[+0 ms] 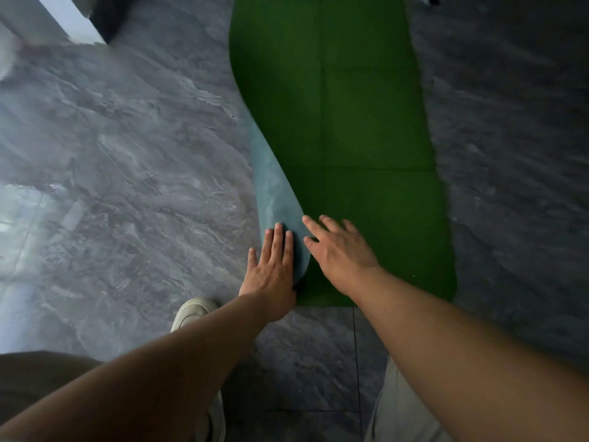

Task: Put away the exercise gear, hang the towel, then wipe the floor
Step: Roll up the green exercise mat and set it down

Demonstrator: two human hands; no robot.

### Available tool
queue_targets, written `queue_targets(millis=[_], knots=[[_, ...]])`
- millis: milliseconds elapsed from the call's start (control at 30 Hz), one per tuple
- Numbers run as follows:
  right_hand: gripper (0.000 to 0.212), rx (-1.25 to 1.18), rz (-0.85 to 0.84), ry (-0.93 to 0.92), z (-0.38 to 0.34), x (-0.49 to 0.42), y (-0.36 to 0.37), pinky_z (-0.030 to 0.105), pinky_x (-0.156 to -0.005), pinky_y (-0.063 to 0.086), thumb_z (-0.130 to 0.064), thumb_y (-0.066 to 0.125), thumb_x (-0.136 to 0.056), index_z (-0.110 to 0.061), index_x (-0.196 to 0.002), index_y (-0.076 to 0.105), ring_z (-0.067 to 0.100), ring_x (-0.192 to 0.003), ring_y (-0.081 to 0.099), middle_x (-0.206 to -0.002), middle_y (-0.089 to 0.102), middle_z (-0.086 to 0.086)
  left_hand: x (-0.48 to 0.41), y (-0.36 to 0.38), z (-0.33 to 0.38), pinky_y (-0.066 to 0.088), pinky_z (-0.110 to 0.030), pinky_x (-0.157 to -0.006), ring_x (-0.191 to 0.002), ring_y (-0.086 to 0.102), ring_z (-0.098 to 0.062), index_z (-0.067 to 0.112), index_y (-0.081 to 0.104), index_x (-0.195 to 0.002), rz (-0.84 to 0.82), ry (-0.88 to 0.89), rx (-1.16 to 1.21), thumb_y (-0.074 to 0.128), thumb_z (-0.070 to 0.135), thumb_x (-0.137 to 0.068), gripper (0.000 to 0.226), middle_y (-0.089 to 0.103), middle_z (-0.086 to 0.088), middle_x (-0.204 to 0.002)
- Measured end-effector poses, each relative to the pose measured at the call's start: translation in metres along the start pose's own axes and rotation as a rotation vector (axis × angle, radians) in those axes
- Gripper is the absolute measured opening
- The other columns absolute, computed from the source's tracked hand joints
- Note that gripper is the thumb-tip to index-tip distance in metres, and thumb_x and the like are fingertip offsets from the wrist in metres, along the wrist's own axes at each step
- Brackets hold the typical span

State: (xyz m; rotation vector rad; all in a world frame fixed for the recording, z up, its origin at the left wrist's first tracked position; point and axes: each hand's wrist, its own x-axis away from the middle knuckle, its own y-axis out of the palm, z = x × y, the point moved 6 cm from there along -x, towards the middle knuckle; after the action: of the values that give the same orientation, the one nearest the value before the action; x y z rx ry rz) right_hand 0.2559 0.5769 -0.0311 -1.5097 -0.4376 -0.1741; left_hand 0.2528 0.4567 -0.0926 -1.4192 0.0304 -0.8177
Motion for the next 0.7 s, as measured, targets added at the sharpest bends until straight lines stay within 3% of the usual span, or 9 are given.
queue_targets(millis=[433, 700], knots=[[0.047, 0.213, -0.148, 0.006, 0.049, 0.037, 0.005, 0.055, -0.118, 0.02, -0.015, 0.031, -0.104, -0.015, -0.151, 0.037, 0.03, -0.15, 0.016, -0.163, 0.023, 0.001, -0.013, 0.01, 0.065, 0.006, -0.056, -0.122, -0.149, -0.025, -0.031, 0.011, -0.022, -0.154, 0.04, 0.19, -0.09, 0.038, 0.038, -0.096, 0.088, -0.029, -0.012, -0.161], [0.047, 0.405, -0.201, 0.014, 0.102, 0.068, 0.007, 0.055, -0.12, 0.013, -0.017, 0.036, -0.103, -0.014, -0.15, 0.039, 0.031, -0.149, 0.017, -0.161, 0.026, 0.006, -0.024, 0.006, 0.111, 0.002, -0.049, -0.124, -0.151, -0.019, -0.029, 0.011, -0.015, -0.157, 0.099, 0.348, -0.17, 0.051, 0.05, -0.088, 0.103, -0.025, -0.013, -0.163]])
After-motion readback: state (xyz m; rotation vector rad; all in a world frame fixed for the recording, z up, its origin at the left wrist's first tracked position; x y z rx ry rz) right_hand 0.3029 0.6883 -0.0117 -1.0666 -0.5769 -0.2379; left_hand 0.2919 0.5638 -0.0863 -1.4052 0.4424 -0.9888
